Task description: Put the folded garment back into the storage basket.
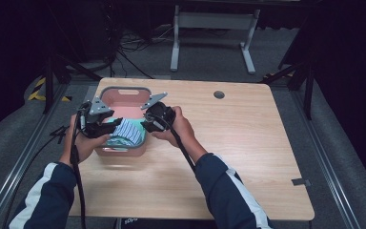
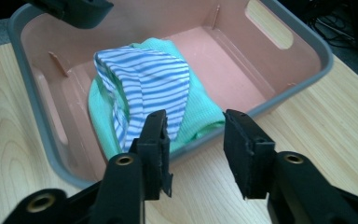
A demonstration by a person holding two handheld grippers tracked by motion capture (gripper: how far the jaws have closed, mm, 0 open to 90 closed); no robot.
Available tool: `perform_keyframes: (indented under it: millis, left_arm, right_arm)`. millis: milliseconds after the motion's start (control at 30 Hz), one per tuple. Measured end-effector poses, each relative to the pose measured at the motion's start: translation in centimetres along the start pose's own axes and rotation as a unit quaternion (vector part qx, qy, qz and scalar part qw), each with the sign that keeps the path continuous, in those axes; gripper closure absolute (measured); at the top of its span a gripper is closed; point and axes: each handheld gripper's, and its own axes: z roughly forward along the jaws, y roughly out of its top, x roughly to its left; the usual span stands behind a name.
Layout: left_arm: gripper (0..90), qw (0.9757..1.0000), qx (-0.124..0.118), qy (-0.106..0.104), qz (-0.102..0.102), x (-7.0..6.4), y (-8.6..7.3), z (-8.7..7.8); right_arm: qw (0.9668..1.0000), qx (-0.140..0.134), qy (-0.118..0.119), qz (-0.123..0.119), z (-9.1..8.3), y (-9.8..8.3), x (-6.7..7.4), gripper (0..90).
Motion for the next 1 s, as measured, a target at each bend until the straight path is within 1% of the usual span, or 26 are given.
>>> perform_keyframes:
  millis: [67, 133, 200, 233, 267, 300, 367, 400, 433, 467, 500, 533, 567, 600, 633, 667, 700, 733, 767, 867, 900, 933, 967, 1000]
  left_arm:
    - [52.3, 1.0000, -0.003, 0.000, 0.002, -0.5, 0.2, 0.0]
    - [49.6, 0.9999, -0.005, 0.002, 0.013, -1.0, 0.5, -0.1]
    - [46.1, 0.9999, -0.005, 0.002, 0.015, -1.3, 0.6, -0.1]
    - [44.2, 0.9998, -0.009, -0.004, 0.015, -1.9, 0.7, -0.1]
    - [43.0, 0.9998, -0.009, -0.004, 0.015, -1.9, 0.7, -0.1]
    - [43.0, 0.9998, -0.010, -0.008, 0.017, -2.1, 0.8, -0.2]
    - [40.6, 0.9996, -0.009, -0.007, 0.025, -2.6, 1.0, -0.2]
    - [39.2, 0.9996, -0.011, -0.009, 0.024, -3.0, 1.0, -0.2]
    - [37.5, 0.9995, -0.010, -0.010, 0.030, -3.2, 1.1, -0.2]
    - [35.8, 0.9995, -0.011, -0.010, 0.029, -3.5, 1.1, -0.1]
    - [34.0, 0.9994, -0.011, -0.013, 0.030, -3.8, 1.1, 0.0]
    - [32.4, 0.9992, -0.009, -0.020, 0.035, -4.1, 1.1, 0.1]
    - [30.9, 0.9992, -0.009, -0.020, 0.035, -4.1, 1.1, 0.1]
    - [30.9, 0.9991, -0.008, -0.023, 0.035, -4.5, 1.1, 0.2]
    - [28.6, 0.9990, -0.006, -0.025, 0.037, -4.7, 1.1, 0.3]
    - [27.7, 0.9988, -0.007, -0.026, 0.041, -5.0, 1.0, 0.4]
    - [26.8, 0.9988, -0.009, -0.030, 0.038, -5.3, 1.0, 0.4]
    - [26.0, 0.9985, -0.007, -0.032, 0.044, -5.5, 1.1, 0.4]
    - [25.4, 0.9984, -0.009, -0.032, 0.045, -5.8, 1.1, 0.5]
    - [23.3, 0.9980, -0.015, -0.038, 0.049, -6.5, 1.1, 0.4]
    - [23.2, 0.9975, -0.020, -0.045, 0.051, -6.8, 1.1, 0.4]
    - [22.4, 0.9974, -0.021, -0.047, 0.050, -7.0, 1.1, 0.4]
    - [21.9, 0.9972, -0.020, -0.050, 0.053, -7.3, 1.1, 0.5]
    - [21.7, 0.9968, -0.015, -0.049, 0.062, -7.7, 1.0, 0.6]
  right_arm:
    - [1.0000, 0.003, -0.003, -0.004, -0.6, -0.3, -0.2, 56.8]
    - [1.0000, 0.003, -0.004, -0.005, -1.2, -0.6, -0.3, 55.3]
    - [0.9999, 0.005, -0.008, -0.006, -1.8, -1.1, -0.6, 53.5]
    - [0.9999, 0.006, -0.014, -0.006, -2.1, -1.4, -0.7, 53.4]
    - [0.9999, 0.006, -0.014, -0.006, -2.1, -1.4, -0.7, 53.4]
    - [0.9998, 0.005, -0.020, -0.007, -2.3, -1.6, -0.7, 52.6]
    - [0.9997, 0.007, -0.021, -0.007, -2.8, -2.1, -0.9, 49.5]
    - [0.9996, 0.011, -0.024, -0.009, -3.0, -2.3, -0.9, 48.6]
    - [0.9993, 0.014, -0.031, -0.013, -3.2, -2.6, -1.0, 47.8]
    - [0.9993, 0.015, -0.032, -0.014, -3.4, -2.8, -1.0, 46.4]
    - [0.9992, 0.014, -0.035, -0.015, -3.6, -3.0, -1.1, 44.7]
    - [0.9991, 0.015, -0.038, -0.016, -3.8, -3.3, -1.2, 43.5]
    - [0.9991, 0.015, -0.038, -0.016, -3.8, -3.3, -1.2, 43.5]
    - [0.9989, 0.017, -0.041, -0.015, -4.0, -3.5, -1.3, 42.4]
    - [0.9985, 0.022, -0.047, -0.017, -4.2, -3.8, -1.3, 40.1]
    - [0.9984, 0.023, -0.048, -0.017, -4.3, -4.0, -1.4, 39.5]
    - [0.9980, 0.027, -0.053, -0.019, -4.4, -4.2, -1.4, 38.3]
    - [0.9981, 0.028, -0.051, -0.022, -4.6, -4.4, -1.5, 36.5]
    - [0.9983, 0.026, -0.047, -0.022, -4.7, -4.6, -1.5, 35.4]
    - [0.9981, 0.027, -0.052, -0.018, -5.3, -5.3, -1.5, 32.3]
    - [0.9980, 0.027, -0.055, -0.019, -5.4, -5.5, -1.5, 31.2]
    - [0.9977, 0.027, -0.058, -0.020, -5.6, -5.8, -1.4, 30.3]
    - [0.9977, 0.027, -0.058, -0.020, -5.7, -6.0, -1.4, 30.3]
    - [0.9975, 0.030, -0.060, -0.020, -5.8, -6.3, -1.4, 30.0]
